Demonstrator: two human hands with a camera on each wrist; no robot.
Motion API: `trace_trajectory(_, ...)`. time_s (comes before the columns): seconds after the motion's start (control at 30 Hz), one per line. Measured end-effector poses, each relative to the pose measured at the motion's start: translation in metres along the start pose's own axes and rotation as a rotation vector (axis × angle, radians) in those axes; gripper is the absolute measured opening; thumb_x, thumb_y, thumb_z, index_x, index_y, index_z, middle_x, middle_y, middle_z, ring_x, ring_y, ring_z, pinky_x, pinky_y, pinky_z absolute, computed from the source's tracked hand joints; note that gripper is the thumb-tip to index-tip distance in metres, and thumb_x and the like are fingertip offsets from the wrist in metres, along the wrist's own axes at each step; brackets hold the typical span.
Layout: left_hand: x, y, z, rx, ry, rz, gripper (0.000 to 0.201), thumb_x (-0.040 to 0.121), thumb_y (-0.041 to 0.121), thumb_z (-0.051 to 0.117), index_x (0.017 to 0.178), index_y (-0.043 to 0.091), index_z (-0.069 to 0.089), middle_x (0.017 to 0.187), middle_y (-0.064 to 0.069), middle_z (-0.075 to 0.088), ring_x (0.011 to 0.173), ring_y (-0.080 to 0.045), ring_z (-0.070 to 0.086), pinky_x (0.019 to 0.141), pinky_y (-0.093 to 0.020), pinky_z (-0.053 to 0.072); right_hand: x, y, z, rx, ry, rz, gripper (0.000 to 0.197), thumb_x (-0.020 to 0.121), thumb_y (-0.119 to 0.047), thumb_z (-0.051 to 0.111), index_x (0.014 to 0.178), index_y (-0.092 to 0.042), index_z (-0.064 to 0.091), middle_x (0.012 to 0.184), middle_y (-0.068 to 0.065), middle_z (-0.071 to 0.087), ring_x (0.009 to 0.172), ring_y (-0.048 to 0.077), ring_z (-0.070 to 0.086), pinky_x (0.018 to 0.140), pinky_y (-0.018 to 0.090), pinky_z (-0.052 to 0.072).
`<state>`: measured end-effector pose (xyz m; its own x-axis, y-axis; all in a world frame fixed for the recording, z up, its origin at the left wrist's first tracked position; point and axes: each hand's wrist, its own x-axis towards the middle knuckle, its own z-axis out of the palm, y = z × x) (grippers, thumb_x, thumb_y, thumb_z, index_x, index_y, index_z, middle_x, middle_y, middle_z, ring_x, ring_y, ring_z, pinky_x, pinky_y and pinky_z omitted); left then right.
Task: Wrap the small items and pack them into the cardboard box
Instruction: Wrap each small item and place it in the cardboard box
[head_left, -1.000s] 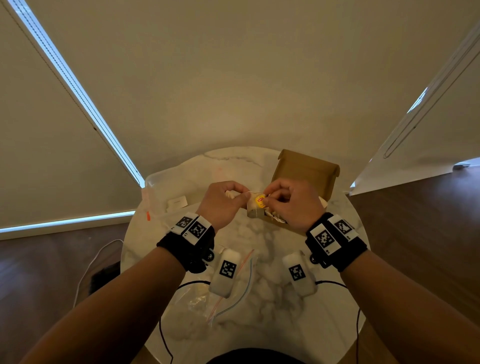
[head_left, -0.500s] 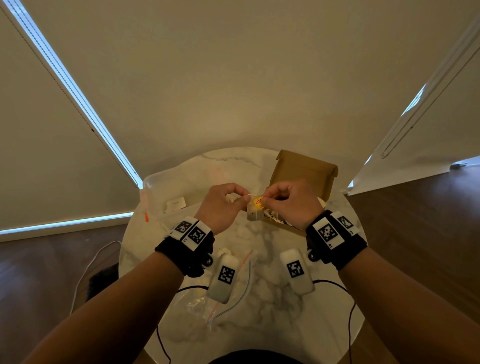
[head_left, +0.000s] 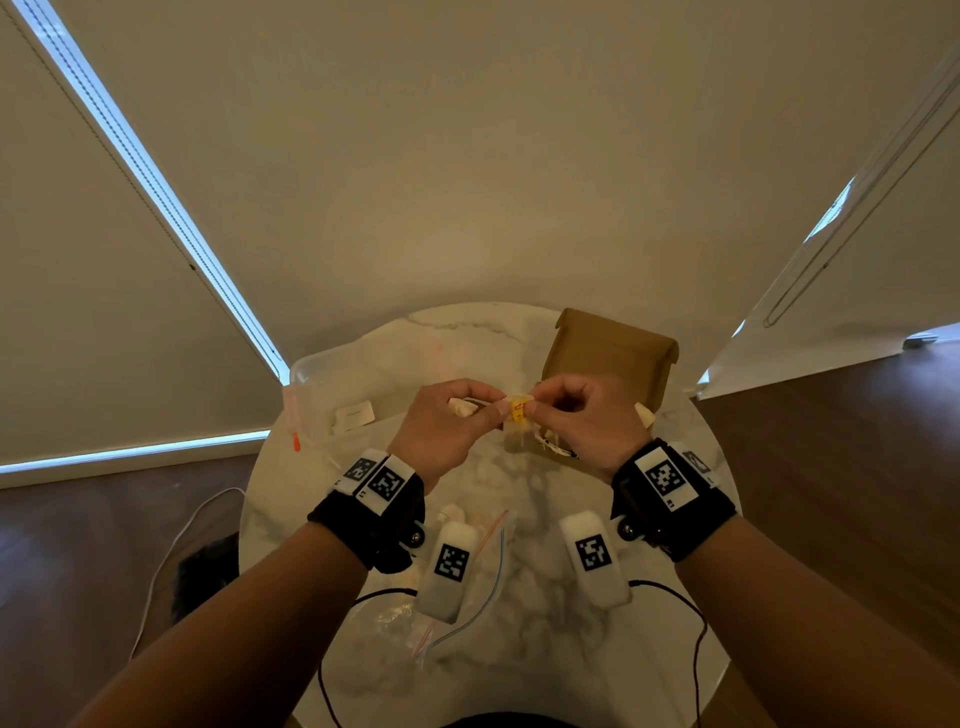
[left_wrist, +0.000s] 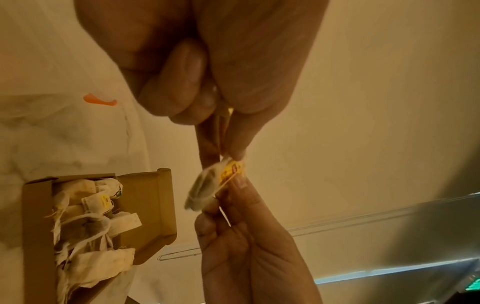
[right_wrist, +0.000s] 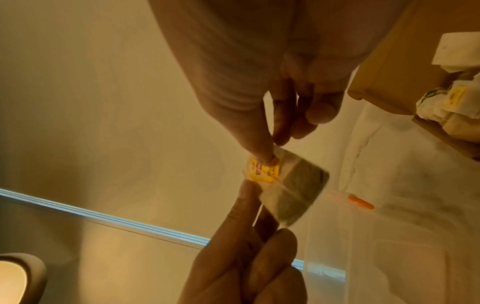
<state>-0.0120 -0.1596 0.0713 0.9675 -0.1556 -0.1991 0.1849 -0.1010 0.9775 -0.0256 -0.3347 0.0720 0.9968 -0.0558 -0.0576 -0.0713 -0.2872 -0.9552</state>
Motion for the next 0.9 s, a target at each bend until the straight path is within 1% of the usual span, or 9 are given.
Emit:
trace_trajectory(0.1, 0.001, -0.010, -0.004, -0.170, 0.005, -0.194, 0.017, 0.090, 0.025, 0.066, 0.096, 0.009, 0.067, 0.073, -0.006, 0.059, 0.045, -0.009, 0.034, 0.041, -0.021, 0.026, -0.001, 0.008, -0.005, -0.051, 0.037, 0.015, 0.008, 0.080, -0.014, 0.076, 0.076, -0.018, 0.071, 0.070, -0.003, 0.067, 0.053, -0.002, 0.055, 0.054, 0.017, 0.045)
trace_trajectory(0.17, 0.001, -0.016, -0.008, -0.403, -0.033, -0.374, 0.035, 0.094, 0.037, 0.053, 0.103, 0.006, 0.066, 0.073, -0.005, 0.056, 0.052, -0.012, 0.037, 0.048, -0.025, 0.028, -0.003, 0.014, -0.007, -0.066, 0.041, 0.025, 0.008, 0.079, -0.016, 0.076, 0.074, -0.018, 0.070, 0.069, -0.002, 0.068, 0.053, -0.002, 0.055, 0.055, 0.017, 0.046)
trace_trajectory(0.3, -0.001, -0.019, -0.014, -0.577, -0.083, -0.476, 0.046, 0.091, 0.023, 0.033, 0.118, -0.005, 0.058, 0.076, -0.007, 0.052, 0.061, -0.016, 0.039, 0.059, -0.029, 0.030, -0.004, 0.023, -0.007, -0.065, 0.067, 0.044, 0.009, 0.079, -0.013, 0.076, 0.075, -0.018, 0.070, 0.078, 0.005, 0.072, 0.063, 0.007, 0.061, 0.062, 0.024, 0.050)
trace_trajectory(0.47, -0.003, -0.018, -0.016, -0.505, -0.091, -0.393, 0.041, 0.091, -0.006, 0.031, 0.125, -0.007, 0.054, 0.074, -0.005, 0.040, 0.059, -0.012, 0.039, 0.062, -0.026, 0.039, -0.003, 0.023, -0.007, -0.036, 0.077, 0.047, 0.010, 0.078, -0.016, 0.077, 0.072, -0.021, 0.070, 0.080, 0.010, 0.073, 0.068, 0.016, 0.064, 0.068, 0.035, 0.056)
trace_trajectory(0.53, -0.004, -0.017, -0.016, -0.455, -0.138, -0.327, 0.040, 0.093, -0.012, 0.035, 0.127, -0.005, 0.054, 0.077, -0.006, 0.044, 0.062, -0.011, 0.046, 0.066, -0.025, 0.048, -0.003, 0.023, -0.008, -0.036, 0.077, 0.045, 0.011, 0.078, -0.016, 0.077, 0.072, -0.022, 0.070, 0.080, 0.010, 0.073, 0.068, 0.016, 0.064, 0.069, 0.038, 0.057)
trace_trajectory(0.6, -0.006, -0.019, -0.017, -0.424, -0.156, -0.274, 0.035, 0.093, -0.011, 0.045, 0.125, -0.004, 0.056, 0.088, -0.009, 0.054, 0.076, -0.016, 0.057, 0.077, -0.028, 0.058, -0.003, 0.023, -0.007, -0.030, 0.077, 0.043, 0.011, 0.078, -0.016, 0.077, 0.072, -0.022, 0.070, 0.079, 0.009, 0.072, 0.066, 0.015, 0.062, 0.068, 0.037, 0.056)
trace_trajectory(0.7, -0.008, -0.021, -0.016, -0.384, -0.101, -0.239, 0.025, 0.090, -0.007, 0.056, 0.114, -0.003, 0.063, 0.100, -0.015, 0.063, 0.090, -0.025, 0.064, 0.088, -0.039, 0.057, -0.004, 0.023, -0.007, -0.027, 0.072, 0.030, 0.009, 0.078, -0.016, 0.077, 0.073, -0.020, 0.071, 0.078, 0.008, 0.072, 0.066, 0.013, 0.062, 0.067, 0.034, 0.055)
trace_trajectory(0.83, -0.007, -0.022, -0.013, -0.095, 0.029, -0.059, 0.009, 0.082, 0.001, 0.071, 0.086, 0.009, 0.072, 0.085, -0.009, 0.072, 0.081, -0.017, 0.066, 0.079, -0.031, 0.054, -0.005, 0.022, -0.005, -0.021, 0.082, 0.015, 0.009, 0.076, -0.021, 0.079, 0.072, -0.020, 0.071, 0.074, 0.003, 0.071, 0.063, 0.008, 0.060, 0.062, 0.027, 0.052)
trace_trajectory(0.9, -0.006, -0.022, -0.014, 0.079, 0.026, 0.064, 0.006, 0.078, 0.008, 0.078, 0.081, 0.013, 0.075, 0.083, -0.005, 0.075, 0.081, -0.017, 0.069, 0.081, -0.032, 0.054, -0.004, 0.022, -0.004, -0.041, 0.090, 0.000, 0.010, 0.076, -0.022, 0.079, 0.070, -0.022, 0.071, 0.069, -0.004, 0.069, 0.061, 0.004, 0.058, 0.060, 0.022, 0.049)
